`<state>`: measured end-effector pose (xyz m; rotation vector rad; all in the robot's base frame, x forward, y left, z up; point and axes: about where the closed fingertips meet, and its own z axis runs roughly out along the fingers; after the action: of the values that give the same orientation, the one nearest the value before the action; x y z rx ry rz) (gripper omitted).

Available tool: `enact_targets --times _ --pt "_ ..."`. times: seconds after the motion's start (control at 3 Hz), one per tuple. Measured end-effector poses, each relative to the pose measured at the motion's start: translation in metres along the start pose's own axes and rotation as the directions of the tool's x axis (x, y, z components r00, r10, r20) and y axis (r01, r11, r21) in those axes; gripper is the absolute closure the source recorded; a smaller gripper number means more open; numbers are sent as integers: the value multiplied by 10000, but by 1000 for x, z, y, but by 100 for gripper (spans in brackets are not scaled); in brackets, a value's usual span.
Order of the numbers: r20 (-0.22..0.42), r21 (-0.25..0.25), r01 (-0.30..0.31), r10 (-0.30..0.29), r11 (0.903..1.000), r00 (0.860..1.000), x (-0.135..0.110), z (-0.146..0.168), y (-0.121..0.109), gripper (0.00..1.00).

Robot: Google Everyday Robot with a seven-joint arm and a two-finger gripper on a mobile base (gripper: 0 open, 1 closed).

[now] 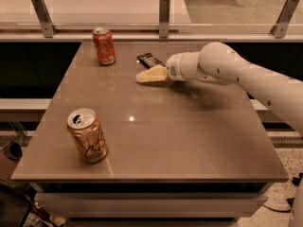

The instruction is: Move rxbar chocolate near orange can

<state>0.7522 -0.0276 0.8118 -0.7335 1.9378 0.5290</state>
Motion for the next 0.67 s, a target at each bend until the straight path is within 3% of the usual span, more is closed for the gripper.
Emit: enact_targets --times 0.67 --pt "-1 2 1 -1 10000 10000 0 0 0 0"
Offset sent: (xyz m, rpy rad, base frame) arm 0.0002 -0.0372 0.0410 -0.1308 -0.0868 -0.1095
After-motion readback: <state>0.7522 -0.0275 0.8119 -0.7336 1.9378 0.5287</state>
